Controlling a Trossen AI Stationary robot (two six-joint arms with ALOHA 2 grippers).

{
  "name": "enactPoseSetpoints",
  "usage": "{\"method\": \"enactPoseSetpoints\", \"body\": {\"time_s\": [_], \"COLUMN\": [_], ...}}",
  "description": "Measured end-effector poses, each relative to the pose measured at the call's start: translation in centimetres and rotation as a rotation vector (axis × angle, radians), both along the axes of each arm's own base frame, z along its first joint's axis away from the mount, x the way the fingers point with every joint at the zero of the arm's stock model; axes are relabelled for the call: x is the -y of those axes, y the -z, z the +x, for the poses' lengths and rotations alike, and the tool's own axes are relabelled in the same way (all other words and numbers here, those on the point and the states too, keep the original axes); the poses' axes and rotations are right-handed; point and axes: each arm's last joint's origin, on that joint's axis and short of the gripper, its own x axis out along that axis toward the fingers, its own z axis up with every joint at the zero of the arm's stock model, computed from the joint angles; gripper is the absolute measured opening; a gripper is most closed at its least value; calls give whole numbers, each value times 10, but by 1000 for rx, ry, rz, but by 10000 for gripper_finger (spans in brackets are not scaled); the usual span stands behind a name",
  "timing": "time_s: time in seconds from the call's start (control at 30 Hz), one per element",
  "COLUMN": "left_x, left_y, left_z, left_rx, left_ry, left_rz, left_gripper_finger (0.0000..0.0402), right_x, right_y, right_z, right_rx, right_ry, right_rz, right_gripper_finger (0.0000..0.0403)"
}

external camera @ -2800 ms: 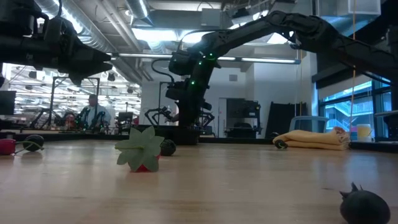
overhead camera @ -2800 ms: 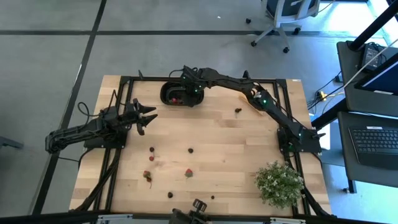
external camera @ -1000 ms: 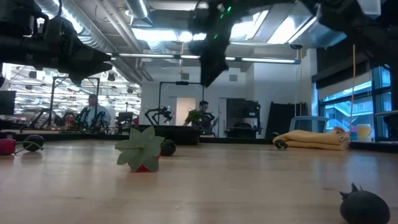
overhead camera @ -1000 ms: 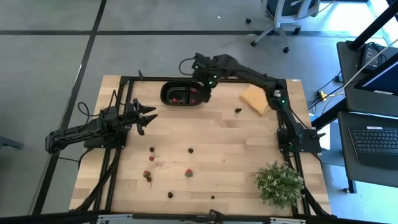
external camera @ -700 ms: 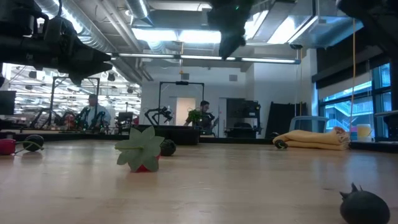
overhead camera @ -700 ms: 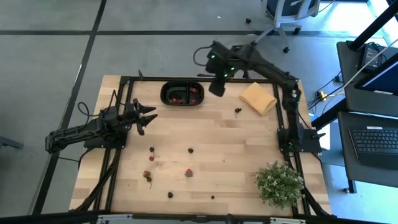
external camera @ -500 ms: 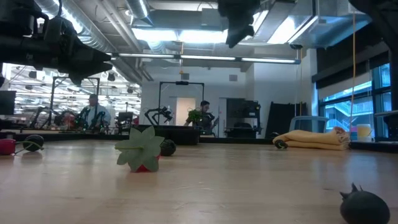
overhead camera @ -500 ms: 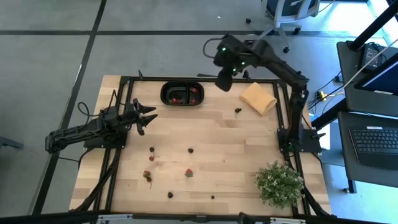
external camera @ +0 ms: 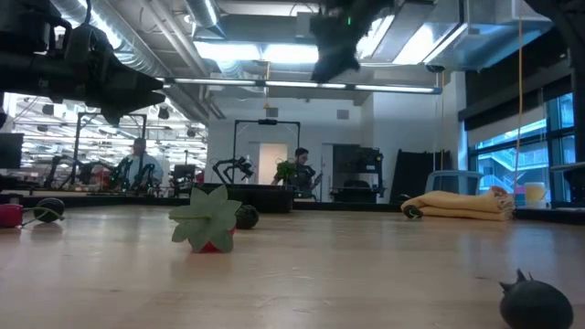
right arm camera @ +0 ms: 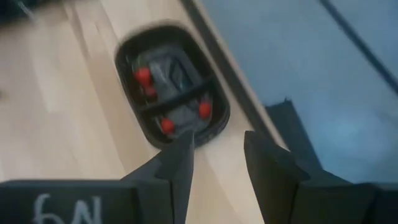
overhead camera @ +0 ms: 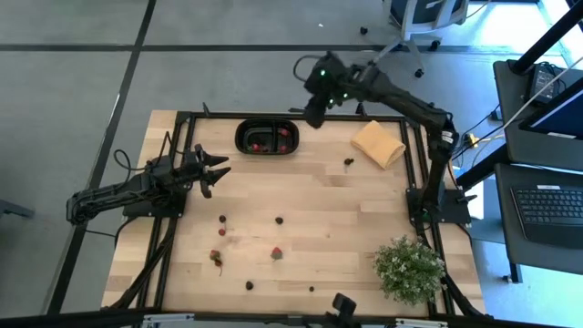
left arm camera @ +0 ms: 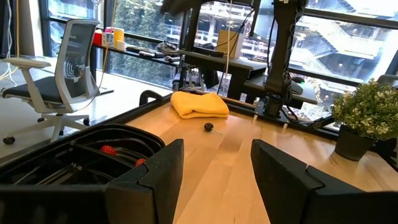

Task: Pick and placing Produce into tupperware
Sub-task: Put the top black cherry into the black bin

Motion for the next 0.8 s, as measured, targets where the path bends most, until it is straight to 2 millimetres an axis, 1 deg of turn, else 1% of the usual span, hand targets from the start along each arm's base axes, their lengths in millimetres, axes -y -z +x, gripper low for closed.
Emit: {"method": "enactPoseSetpoints", "body": {"time_s": [0.1, 0.2, 0.3, 0.4, 0.57, 0.63, 0.7, 0.8], "left_x": [0, 0, 0, 0, 0, 0, 0, 0], "left_y": [0, 0, 0, 0, 0, 0, 0, 0], "left_z": [0, 0, 0, 0, 0, 0, 0, 0], "left_rx": [0, 0, 1, 1, 0, 1, 1, 1], "left_ry": [-1, -7, -7, -7, -7, -7, -7, -7], "left_rz": [0, 0, 0, 0, 0, 0, 0, 0], "left_gripper_finger": [182, 182, 182, 182, 182, 182, 182, 182], "right_x": [-1, -5, -10, -18, -32, -36, -39, -42], "right_y": [24, 35, 38, 34, 39, 45, 56, 72], "right_z": [-9, -27, -54, -84, -127, -140, -150, -159], "right_rx": [-2, 53, 112, 154, 164, 171, 171, 184], "right_ry": [11, 40, 73, 104, 148, 171, 209, 276], "right_rz": [5, -13, -42, -70, -82, -81, -62, 26], "right_gripper_finger": [144, 144, 144, 144, 144, 144, 144, 144]}}
